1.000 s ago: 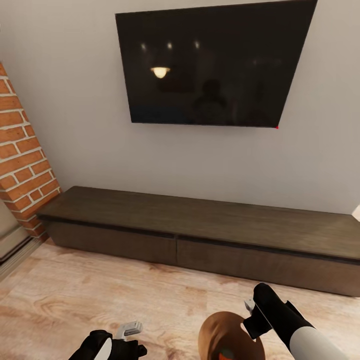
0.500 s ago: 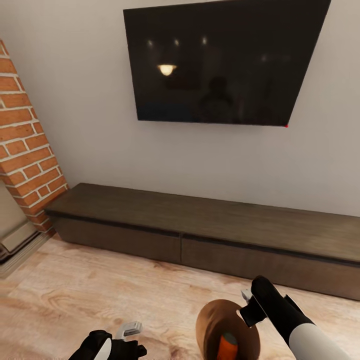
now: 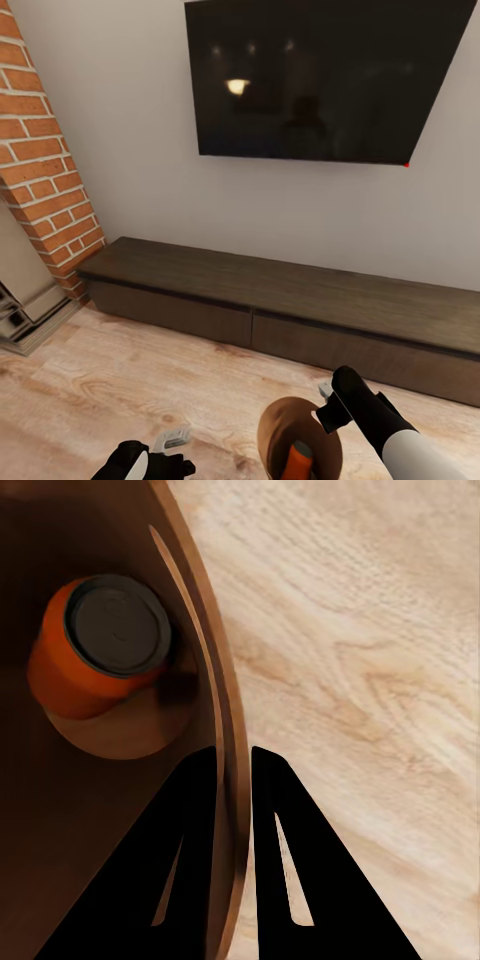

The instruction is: Put the three can of soda from the living room inside the tash can in the kitchen.

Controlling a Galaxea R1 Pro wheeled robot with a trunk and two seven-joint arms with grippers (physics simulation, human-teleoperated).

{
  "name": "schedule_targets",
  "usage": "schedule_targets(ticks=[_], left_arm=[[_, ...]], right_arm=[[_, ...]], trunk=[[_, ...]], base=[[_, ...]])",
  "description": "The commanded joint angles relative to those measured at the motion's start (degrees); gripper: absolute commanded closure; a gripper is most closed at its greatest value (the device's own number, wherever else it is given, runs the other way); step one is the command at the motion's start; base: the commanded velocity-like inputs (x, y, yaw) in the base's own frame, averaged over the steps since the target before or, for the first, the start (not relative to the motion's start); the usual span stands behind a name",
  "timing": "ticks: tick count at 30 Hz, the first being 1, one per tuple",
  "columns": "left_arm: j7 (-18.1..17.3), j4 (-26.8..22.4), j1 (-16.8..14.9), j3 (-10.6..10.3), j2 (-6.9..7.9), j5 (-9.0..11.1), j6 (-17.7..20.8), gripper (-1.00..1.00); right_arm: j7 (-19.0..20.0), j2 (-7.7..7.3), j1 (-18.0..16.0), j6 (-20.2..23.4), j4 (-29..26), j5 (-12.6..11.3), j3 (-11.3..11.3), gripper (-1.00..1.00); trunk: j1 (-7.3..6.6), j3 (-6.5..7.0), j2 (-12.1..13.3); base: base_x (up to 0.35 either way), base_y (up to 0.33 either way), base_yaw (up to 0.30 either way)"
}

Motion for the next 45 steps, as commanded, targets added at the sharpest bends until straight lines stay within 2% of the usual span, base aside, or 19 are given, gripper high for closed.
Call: schedule_targets(ticks=[1,17,23,33,45], left_arm=[[-0.01,0.01,0.01,0.01,0.0,0.0,0.0,-1.0],[0.19,0.08,0.13,0.22,0.55,0.01,0.0,-1.0],[0.27,0.1,0.21,0.35,3.74,0.08,0.0,-1.0],[0.35,-0.24,0.17,0.92,6.3,0.11,0.07,-1.0],[0.05,-0.45,0.15,3.7,8.9,0.19,0.21,-1.0]], right_arm=[[0.23,0.04,-0.02,0.15,0.01,-0.65,-0.02,1.0],[0.09,0.1,-0.02,0.17,0.08,-0.57,0.06,1.0],[-0.11,0.09,-0.02,0.17,0.08,-0.53,0.06,1.0],[-3.15,0.16,-0.02,0.14,0.08,-0.62,0.2,1.0],[-3.62,1.01,-0.02,0.12,0.17,-0.48,0.4,1.0]], trunk=[[0.0,-0.08,0.0],[0.0,-1.37,0.0],[0.0,-1.86,0.0],[0.0,-2.67,0.0],[0.0,-3.64,0.0]], base=[[0.0,0.024,0.163],[0.0,0.005,0.167],[0.0,0.0,0.17],[0.0,0.0,0.171],[0.0,0.0,0.172]])
